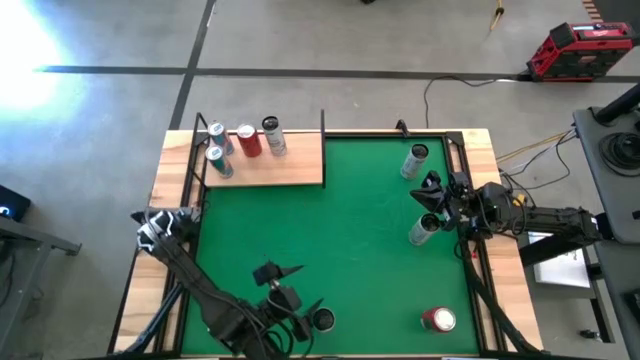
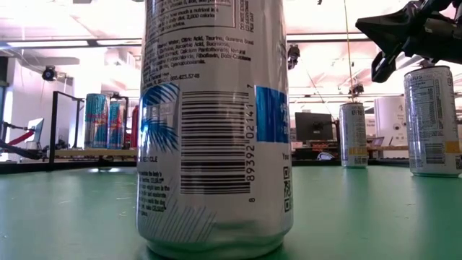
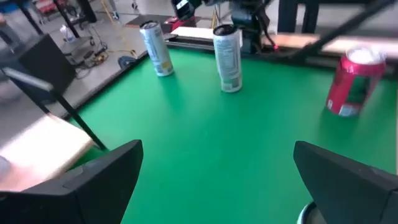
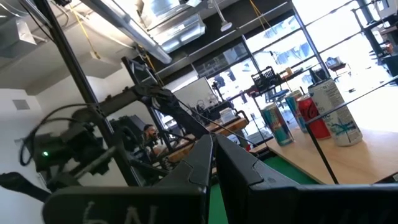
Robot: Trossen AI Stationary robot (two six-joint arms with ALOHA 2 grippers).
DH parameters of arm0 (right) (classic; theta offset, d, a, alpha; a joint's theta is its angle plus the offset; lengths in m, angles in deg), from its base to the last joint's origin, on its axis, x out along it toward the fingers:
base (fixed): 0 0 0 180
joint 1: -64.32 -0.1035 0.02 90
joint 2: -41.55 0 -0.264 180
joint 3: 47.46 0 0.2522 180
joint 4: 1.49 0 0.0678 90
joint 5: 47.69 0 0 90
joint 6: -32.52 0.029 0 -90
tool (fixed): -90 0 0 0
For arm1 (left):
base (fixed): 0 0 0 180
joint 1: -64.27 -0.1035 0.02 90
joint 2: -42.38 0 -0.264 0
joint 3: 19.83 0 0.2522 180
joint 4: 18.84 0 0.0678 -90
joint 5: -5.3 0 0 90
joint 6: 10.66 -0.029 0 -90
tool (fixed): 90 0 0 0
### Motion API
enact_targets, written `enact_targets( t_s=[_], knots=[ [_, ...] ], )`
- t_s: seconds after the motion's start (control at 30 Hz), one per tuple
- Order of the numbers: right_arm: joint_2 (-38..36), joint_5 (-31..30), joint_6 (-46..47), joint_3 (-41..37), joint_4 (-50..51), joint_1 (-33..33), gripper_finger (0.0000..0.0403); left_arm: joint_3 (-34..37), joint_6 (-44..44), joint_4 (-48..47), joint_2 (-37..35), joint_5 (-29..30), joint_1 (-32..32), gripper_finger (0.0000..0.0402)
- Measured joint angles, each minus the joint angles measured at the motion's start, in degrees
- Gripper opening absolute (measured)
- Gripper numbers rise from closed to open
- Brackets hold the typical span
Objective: Place canned beverage on shelf
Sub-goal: Move the white blue soda can to the top center of the table
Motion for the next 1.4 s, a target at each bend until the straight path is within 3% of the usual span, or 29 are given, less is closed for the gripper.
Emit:
enact_targets(
  t_s=[0.07,0.23,0.33,0.43,0.53,0.7,1.07,1.4],
  knots=[
    [0.01,-0.01,-0.02,0.00,0.00,0.00,0.0013,-5.50,-0.50,-6.01,1.70,-3.19,0.02,0.0400],
    [0.01,0.01,-0.02,0.00,0.00,0.00,0.0013,-16.62,8.60,-17.76,7.67,-11.35,0.75,0.0400],
    [0.00,-0.01,-0.02,0.00,0.00,-0.01,0.0013,-20.82,13.38,-20.93,11.78,-9.87,1.81,0.0400],
    [0.02,0.01,-0.01,0.01,0.00,-0.02,0.0013,-23.79,14.97,-22.24,15.37,-3.87,3.64,0.0400],
    [0.00,-0.01,0.00,0.01,0.01,-0.01,0.0013,-23.58,17.31,-22.24,16.41,0.36,5.69,0.0400],
    [-0.01,-0.01,-0.02,0.00,0.00,0.00,0.0013,-22.19,23.06,-23.56,16.83,1.19,7.31,0.0400],
    [0.02,0.01,-0.02,0.01,0.01,-0.02,0.0013,-21.90,22.31,-22.45,18.57,-5.10,8.31,0.0400],
    [0.02,0.02,-0.02,0.00,0.02,-0.02,0.0013,-21.90,19.63,-20.52,20.93,1.25,10.68,0.0400]
  ],
)
